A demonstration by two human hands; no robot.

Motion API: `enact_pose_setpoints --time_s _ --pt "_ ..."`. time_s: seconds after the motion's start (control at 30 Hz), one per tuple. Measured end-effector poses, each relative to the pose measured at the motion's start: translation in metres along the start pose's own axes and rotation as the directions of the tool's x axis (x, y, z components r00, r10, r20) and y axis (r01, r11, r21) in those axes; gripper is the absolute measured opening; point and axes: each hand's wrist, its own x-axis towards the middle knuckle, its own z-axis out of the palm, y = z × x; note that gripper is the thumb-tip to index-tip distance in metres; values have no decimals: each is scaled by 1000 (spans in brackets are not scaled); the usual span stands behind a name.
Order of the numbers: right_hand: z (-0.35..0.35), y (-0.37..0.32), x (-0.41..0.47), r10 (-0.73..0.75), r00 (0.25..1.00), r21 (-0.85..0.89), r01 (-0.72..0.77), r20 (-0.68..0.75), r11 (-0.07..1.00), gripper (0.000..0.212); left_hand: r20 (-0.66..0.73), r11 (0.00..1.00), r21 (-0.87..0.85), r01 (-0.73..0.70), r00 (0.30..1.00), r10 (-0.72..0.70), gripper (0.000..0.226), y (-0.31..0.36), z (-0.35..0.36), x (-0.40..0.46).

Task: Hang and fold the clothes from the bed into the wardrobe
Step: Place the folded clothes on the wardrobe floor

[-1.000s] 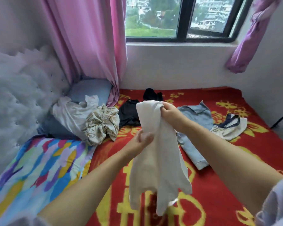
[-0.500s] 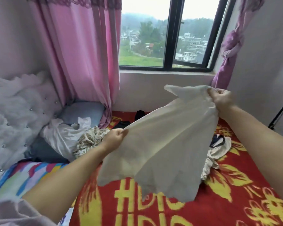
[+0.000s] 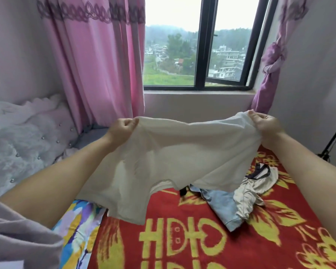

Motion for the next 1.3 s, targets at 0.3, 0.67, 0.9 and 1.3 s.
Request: enact_pose_setpoints --time_s 0.3,0.67,0.9,1.3 --pt "27 -20 7 -79 997 -400 80 19 913 29 41 931 -314 188 982 -184 33 11 12 -10" --pt "140 10 -97 36 707 -224 175 706 959 56 378 956 -248 156 925 -53 30 92 61 -16" --pt "145 3 -91 31 872 -1 -35 489 999 10 487 933 -330 144 872 37 73 43 35 -29" --pt "100 0 -41 236 971 266 -237 37 935 13 249 995 -15 -102 963 102 34 17 32 -49"
